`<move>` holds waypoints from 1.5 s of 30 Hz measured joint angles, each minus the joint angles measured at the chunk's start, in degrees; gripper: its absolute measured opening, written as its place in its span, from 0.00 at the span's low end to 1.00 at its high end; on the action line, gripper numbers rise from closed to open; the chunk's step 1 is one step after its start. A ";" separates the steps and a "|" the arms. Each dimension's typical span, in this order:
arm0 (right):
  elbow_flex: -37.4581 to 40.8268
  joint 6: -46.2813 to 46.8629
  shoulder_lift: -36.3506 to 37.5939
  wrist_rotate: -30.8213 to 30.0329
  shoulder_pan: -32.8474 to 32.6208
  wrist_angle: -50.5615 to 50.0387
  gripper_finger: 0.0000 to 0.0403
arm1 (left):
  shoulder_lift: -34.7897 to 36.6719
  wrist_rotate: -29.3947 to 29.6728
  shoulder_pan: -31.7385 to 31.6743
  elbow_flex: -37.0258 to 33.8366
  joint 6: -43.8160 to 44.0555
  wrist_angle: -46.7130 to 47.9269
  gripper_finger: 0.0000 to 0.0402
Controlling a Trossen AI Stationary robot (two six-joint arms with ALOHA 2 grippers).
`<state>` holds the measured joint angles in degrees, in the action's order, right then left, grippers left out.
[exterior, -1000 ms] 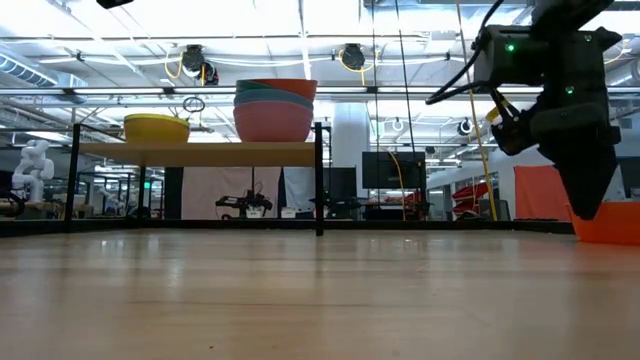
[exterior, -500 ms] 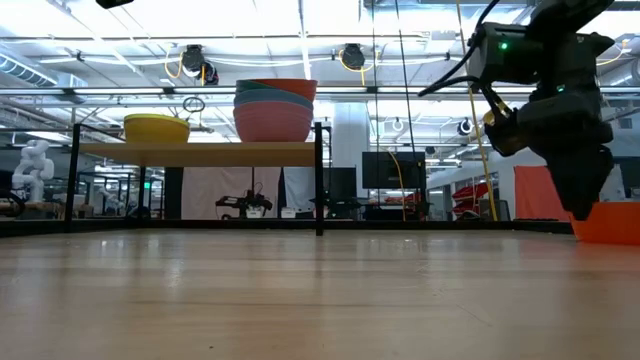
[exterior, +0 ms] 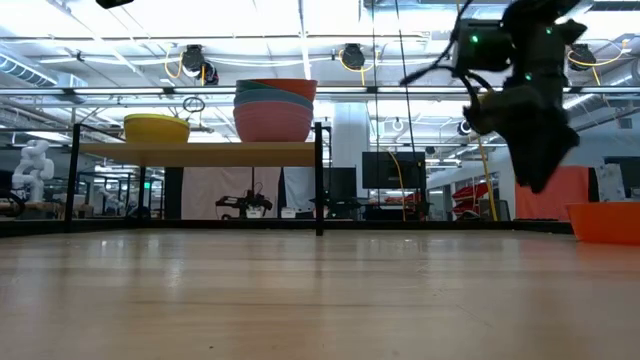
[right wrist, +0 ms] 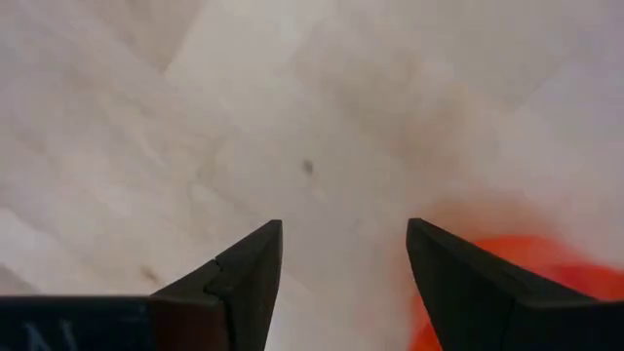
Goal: Place and stack bowls onto a shelf
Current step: Stack the light orange bowl on the green bowl on the shelf
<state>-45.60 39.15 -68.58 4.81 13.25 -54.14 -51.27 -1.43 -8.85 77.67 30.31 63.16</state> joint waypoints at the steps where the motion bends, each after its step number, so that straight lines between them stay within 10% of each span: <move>1: -1.15 -0.66 0.00 -1.24 0.36 -1.05 0.52 | 0.00 -0.01 0.01 0.00 -0.01 0.00 0.06; 16: -2.89 6.36 0.00 -4.50 2.17 -18.38 0.49 | 0.00 0.00 -0.01 0.00 -0.01 0.00 0.06; 45: 8.41 4.85 0.00 3.94 2.13 -1.34 0.49 | 0.00 -0.02 -0.01 0.00 0.45 0.00 0.06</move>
<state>-37.18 44.00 -68.58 8.76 15.38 -55.48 -51.27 -1.45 -8.86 77.67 30.77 63.16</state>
